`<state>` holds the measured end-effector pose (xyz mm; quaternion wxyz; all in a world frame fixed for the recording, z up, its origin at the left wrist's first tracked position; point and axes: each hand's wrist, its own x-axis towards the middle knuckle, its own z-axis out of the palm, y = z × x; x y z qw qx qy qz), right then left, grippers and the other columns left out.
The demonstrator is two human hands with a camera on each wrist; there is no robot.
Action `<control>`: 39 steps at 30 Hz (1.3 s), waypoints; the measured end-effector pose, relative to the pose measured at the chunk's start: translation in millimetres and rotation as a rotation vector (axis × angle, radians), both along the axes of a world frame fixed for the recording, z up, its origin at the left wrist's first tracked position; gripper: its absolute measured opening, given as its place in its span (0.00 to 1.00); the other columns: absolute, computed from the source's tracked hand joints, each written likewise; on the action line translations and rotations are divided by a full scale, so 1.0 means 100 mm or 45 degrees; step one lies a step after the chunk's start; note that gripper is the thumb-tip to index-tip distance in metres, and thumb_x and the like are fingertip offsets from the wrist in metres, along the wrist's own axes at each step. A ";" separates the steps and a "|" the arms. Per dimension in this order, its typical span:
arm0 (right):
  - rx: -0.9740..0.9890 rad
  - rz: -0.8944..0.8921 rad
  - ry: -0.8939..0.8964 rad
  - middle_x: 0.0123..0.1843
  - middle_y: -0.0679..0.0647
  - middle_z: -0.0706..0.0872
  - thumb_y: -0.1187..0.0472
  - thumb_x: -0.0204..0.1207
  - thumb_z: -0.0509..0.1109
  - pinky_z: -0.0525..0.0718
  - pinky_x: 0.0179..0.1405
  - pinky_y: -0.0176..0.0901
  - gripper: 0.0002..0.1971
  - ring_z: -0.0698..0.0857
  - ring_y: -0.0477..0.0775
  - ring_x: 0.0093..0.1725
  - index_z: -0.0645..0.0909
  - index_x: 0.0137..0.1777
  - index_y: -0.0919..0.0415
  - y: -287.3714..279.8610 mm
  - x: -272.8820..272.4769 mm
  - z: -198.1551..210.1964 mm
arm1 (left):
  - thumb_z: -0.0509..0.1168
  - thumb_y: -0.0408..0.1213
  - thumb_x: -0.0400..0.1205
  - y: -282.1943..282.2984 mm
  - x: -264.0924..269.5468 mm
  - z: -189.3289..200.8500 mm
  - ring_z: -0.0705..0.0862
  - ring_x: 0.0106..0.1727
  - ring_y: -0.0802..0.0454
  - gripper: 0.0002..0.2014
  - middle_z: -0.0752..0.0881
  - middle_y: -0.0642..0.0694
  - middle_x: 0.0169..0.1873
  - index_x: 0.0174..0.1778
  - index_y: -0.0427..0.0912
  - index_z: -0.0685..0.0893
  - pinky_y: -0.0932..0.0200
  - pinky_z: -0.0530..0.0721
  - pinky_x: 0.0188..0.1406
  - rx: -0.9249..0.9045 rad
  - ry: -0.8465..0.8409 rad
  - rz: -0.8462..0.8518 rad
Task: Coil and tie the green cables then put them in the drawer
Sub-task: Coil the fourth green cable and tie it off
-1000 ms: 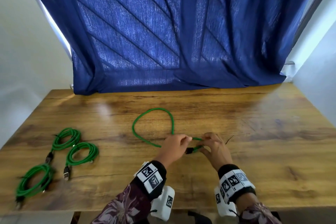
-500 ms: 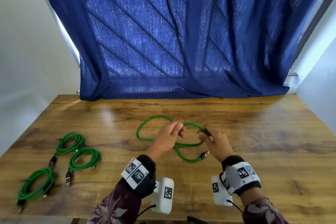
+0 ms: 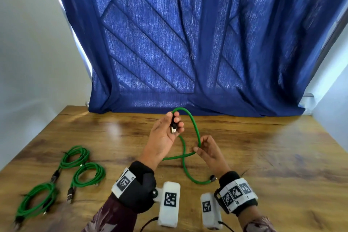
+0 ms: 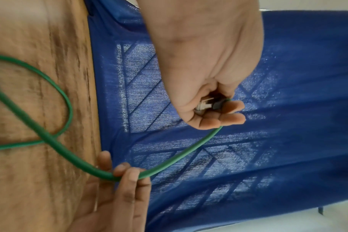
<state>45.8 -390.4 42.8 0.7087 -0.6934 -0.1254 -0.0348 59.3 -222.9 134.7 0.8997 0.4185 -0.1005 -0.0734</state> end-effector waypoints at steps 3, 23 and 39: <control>0.132 -0.070 -0.050 0.35 0.51 0.81 0.76 0.79 0.60 0.84 0.43 0.36 0.07 0.84 0.48 0.37 0.69 0.45 0.64 0.08 0.03 0.05 | 0.75 0.45 0.70 0.09 0.03 0.09 0.82 0.34 0.59 0.10 0.80 0.53 0.30 0.40 0.44 0.86 0.63 0.84 0.38 -0.192 -0.056 -0.028; -0.861 -0.365 -0.646 0.40 0.36 0.76 0.57 0.67 0.60 0.74 0.27 0.27 0.16 0.73 0.37 0.30 0.84 0.52 0.50 0.17 -0.07 0.30 | 0.45 0.24 0.86 0.38 0.27 0.00 0.86 0.39 0.57 0.17 0.91 0.47 0.49 0.59 0.39 0.79 0.63 0.82 0.39 0.363 -0.167 0.177; -0.740 -0.212 -0.771 0.39 0.42 0.88 0.50 0.72 0.69 0.84 0.35 0.46 0.06 0.86 0.42 0.35 0.79 0.46 0.49 0.39 0.03 0.99 | 0.56 0.35 0.85 0.37 0.25 -0.02 0.82 0.32 0.61 0.16 0.88 0.53 0.30 0.38 0.42 0.87 0.66 0.75 0.32 0.797 -0.174 0.097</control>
